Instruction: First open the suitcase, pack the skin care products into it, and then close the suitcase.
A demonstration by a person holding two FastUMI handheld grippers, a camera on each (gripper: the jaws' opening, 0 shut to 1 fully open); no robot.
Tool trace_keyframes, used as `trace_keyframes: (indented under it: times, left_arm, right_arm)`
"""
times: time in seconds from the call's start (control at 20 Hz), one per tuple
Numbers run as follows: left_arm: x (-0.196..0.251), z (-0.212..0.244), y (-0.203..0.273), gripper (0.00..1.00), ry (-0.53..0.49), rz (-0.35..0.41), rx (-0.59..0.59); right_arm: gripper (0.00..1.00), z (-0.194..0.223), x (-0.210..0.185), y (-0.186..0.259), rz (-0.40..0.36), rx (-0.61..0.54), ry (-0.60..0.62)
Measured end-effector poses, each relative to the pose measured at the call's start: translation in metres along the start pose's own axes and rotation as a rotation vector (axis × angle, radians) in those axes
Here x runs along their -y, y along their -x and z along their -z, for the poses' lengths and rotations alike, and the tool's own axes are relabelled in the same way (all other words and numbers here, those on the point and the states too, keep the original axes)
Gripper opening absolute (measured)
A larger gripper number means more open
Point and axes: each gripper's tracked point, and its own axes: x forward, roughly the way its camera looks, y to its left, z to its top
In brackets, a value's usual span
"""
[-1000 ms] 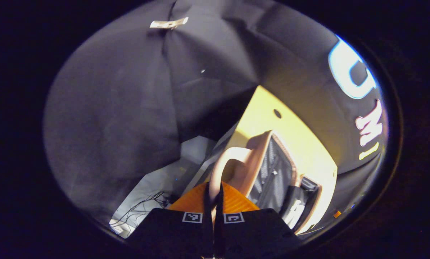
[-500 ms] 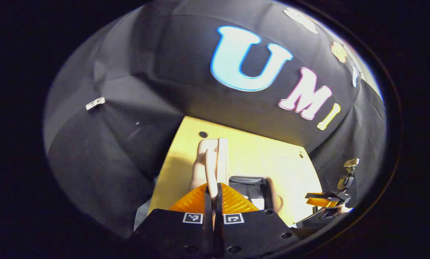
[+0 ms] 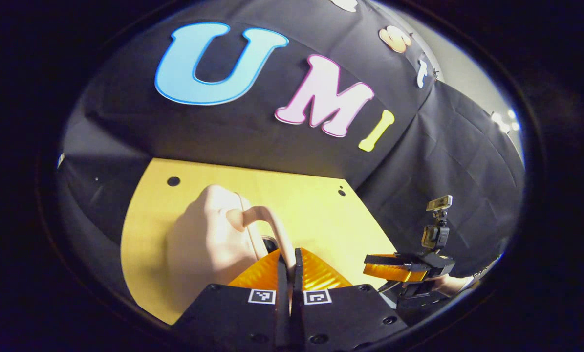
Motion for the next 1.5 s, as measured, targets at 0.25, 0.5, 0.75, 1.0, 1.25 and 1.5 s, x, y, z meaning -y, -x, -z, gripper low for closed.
trace_keyframes:
  times: [0.25, 0.5, 0.75, 1.0, 1.25, 1.5]
  left_arm:
    - [0.009, 0.08, -0.106, 0.07, -0.046, 0.065, -0.182]
    - [0.012, 0.141, -0.163, 0.07, -0.091, 0.02, -0.303]
    - [0.019, 0.154, -0.176, 0.09, -0.235, -0.081, -0.295]
    - [0.023, 0.151, -0.161, 0.58, -0.307, -0.223, -0.253]
    - [0.073, 0.079, -0.118, 0.88, -0.257, -0.305, 0.023]
    - [0.129, 0.018, -0.061, 0.89, -0.312, -0.398, 0.329]
  right_arm:
    - [0.96, -0.007, 0.033, 0.028, 0.097, 0.041, -0.029]
    - [0.96, -0.003, 0.06, 0.059, 0.179, 0.078, -0.058]
    - [0.96, -0.005, 0.071, 0.078, 0.197, 0.111, 0.005]
    - [0.96, -0.013, 0.083, 0.085, 0.148, 0.086, 0.073]
    - [0.96, -0.053, 0.099, 0.101, 0.16, 0.152, 0.209]
    - [0.95, -0.132, 0.085, 0.124, 0.174, 0.369, 0.379]
